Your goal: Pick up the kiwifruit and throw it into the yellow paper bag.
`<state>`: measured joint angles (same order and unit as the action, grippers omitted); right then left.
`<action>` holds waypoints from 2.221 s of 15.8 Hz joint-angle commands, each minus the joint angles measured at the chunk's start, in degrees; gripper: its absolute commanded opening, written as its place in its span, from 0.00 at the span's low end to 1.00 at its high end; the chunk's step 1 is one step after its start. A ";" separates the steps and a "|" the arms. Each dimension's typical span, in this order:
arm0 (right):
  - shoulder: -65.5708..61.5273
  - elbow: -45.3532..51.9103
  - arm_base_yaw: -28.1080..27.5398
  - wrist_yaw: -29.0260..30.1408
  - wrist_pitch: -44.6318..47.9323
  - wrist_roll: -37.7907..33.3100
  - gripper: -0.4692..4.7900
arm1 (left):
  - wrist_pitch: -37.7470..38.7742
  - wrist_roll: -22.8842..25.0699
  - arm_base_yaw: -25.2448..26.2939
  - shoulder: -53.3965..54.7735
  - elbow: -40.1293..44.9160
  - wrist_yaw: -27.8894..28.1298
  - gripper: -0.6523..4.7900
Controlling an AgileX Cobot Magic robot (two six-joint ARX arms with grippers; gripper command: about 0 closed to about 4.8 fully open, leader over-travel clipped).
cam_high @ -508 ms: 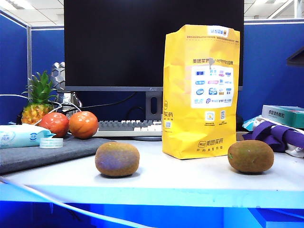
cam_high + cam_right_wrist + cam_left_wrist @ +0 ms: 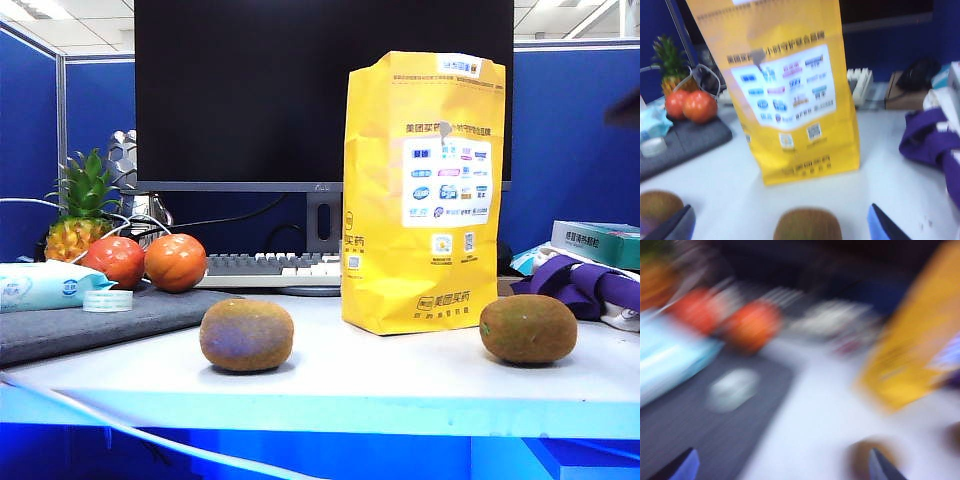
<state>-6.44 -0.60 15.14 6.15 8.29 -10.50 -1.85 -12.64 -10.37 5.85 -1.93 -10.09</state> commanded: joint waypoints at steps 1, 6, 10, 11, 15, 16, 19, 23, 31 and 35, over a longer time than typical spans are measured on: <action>0.00 -0.02 0.00 -4.37 5.57 3.41 1.00 | 0.46 -0.15 -0.02 0.11 -5.35 -3.80 1.00; -9.31 -5.77 0.00 -8.00 2.10 5.01 1.00 | 7.69 2.91 -0.02 4.72 -14.25 -3.72 1.00; -32.00 -17.53 0.02 -7.30 2.16 8.15 1.00 | 8.11 -2.40 -0.02 17.16 -21.88 -16.26 1.00; -38.64 -21.20 0.04 -6.36 1.03 8.17 1.00 | 8.31 -3.45 -0.02 22.03 -24.68 -20.76 1.00; -58.53 -35.43 0.02 -1.62 -13.51 12.13 1.00 | 9.88 -2.95 -0.02 32.74 -30.99 -26.75 1.00; -61.99 -37.94 0.02 -1.25 -16.57 12.44 1.00 | 11.61 -2.12 -0.02 34.14 -32.06 -27.28 1.00; -68.41 -41.66 0.02 -1.05 -20.72 15.15 1.00 | 19.10 3.02 -0.04 37.13 -35.39 -27.28 1.00; -71.43 -41.83 0.00 3.17 -21.16 15.15 1.00 | 20.65 5.27 -0.04 37.66 -36.52 -27.17 1.00; -72.85 -41.77 0.02 8.04 -23.65 14.82 1.00 | 20.57 5.35 -0.04 37.94 -36.50 -27.50 1.00; -75.84 -41.77 0.02 8.59 -24.02 14.82 1.00 | 20.61 5.35 -0.04 37.94 -36.50 -27.71 1.00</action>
<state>-81.82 -42.15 15.09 14.31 -15.92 4.34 19.22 -7.49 -10.37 43.81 -38.00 -37.41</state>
